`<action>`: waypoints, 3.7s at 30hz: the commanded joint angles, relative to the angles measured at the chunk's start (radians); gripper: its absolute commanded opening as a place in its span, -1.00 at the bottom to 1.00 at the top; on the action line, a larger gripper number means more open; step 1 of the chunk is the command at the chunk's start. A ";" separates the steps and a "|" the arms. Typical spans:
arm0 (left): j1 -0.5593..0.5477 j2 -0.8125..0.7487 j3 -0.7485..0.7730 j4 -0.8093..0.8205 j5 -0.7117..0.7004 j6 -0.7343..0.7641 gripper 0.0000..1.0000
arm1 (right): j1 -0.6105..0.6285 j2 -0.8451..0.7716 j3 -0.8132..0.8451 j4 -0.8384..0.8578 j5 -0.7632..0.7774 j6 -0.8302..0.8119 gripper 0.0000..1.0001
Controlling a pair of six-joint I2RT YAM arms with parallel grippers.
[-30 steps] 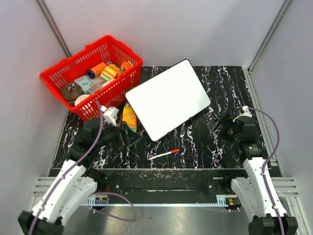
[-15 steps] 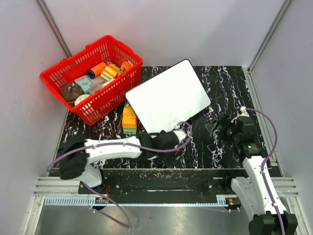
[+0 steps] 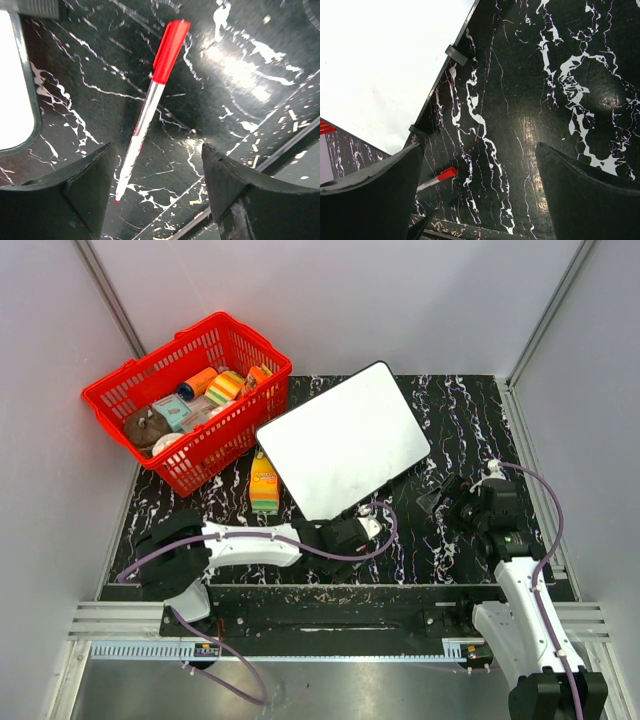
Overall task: Write a sentence on the whiteboard
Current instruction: Pick up the whiteboard marker without the cap from the center of the board, then pass from the left arm to the right, then pass from the right arm to the left
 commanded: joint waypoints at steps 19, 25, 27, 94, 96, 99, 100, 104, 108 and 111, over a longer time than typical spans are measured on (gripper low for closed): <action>0.126 0.011 -0.158 0.084 0.250 -0.031 -1.00 | -0.002 0.000 -0.009 0.046 -0.071 0.009 1.00; 0.129 -0.068 -0.135 0.079 0.198 -0.072 -1.00 | -0.001 0.009 0.022 0.046 -0.137 0.000 1.00; 0.143 -0.107 -0.116 0.076 0.216 -0.077 -1.00 | -0.001 0.005 0.035 0.048 -0.160 -0.017 0.99; 0.437 -0.678 -0.074 0.203 0.824 -0.273 -1.00 | 0.715 0.101 0.098 0.741 -0.053 0.307 -1.00; 0.437 -0.693 -0.076 0.205 0.787 -0.278 -1.00 | 0.714 0.094 0.100 0.732 -0.067 0.296 -0.50; 0.439 -0.724 -0.056 0.177 0.746 -0.265 -1.00 | 0.716 0.071 0.109 0.692 -0.084 0.278 0.53; 0.439 -0.731 -0.045 0.159 0.740 -0.259 -1.00 | 0.714 0.062 0.114 0.672 -0.085 0.270 0.70; 0.442 -0.763 -0.005 0.111 0.733 -0.232 -1.00 | 0.716 -0.030 0.121 0.533 -0.062 0.219 0.99; 0.442 -0.767 0.020 0.087 0.831 -0.196 -1.00 | 0.716 -0.090 0.126 0.506 -0.096 0.170 0.99; 0.442 -0.765 0.021 0.087 0.928 -0.167 -1.00 | 0.716 -0.080 0.154 0.517 -0.171 0.153 0.99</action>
